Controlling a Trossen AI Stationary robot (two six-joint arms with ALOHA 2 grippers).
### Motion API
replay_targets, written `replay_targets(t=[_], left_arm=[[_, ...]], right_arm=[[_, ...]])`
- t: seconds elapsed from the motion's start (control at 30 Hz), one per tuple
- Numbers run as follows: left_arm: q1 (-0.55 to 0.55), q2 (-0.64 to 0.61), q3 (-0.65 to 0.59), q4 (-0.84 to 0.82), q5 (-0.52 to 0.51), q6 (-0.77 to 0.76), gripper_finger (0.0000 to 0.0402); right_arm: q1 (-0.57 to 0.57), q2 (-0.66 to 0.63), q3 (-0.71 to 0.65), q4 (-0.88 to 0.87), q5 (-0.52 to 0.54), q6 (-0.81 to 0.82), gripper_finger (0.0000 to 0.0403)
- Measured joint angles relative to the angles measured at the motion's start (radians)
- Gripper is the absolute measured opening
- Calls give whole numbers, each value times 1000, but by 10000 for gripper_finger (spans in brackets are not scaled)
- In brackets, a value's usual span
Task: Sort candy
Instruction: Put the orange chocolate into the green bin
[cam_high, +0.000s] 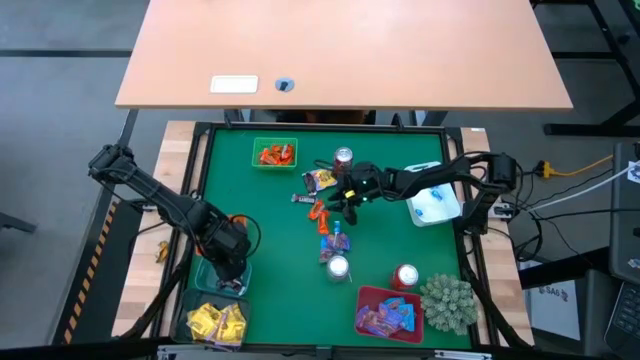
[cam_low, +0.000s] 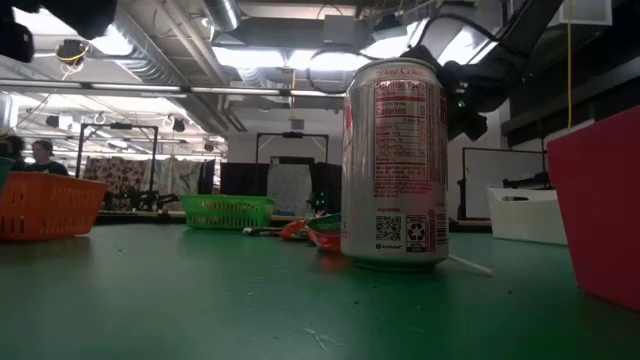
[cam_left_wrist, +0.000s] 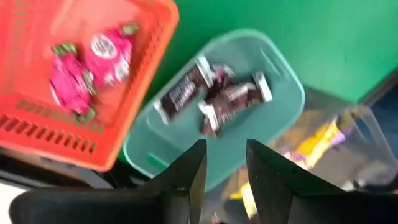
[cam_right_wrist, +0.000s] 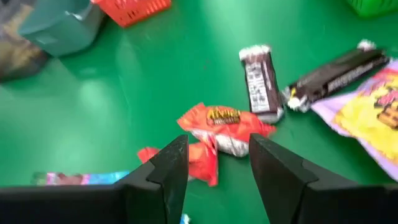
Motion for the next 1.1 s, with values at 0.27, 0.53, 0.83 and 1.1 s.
replay_targets(t=[0.27, 0.53, 0.83, 1.1], left_arm=[[0, 0, 0, 5, -100, 0, 103], [0, 0, -1, 5, -104, 1, 103], [0, 0, -1, 5, -129, 1, 103], [0, 0, -1, 5, -153, 1, 103]], right_arm=[[0, 58, 0, -3, -2, -8, 168], [0, 77, 0, -2, -48, -9, 168], [0, 77, 0, -2, -48, -15, 168], [61, 77, 0, 6, -13, -124, 168]])
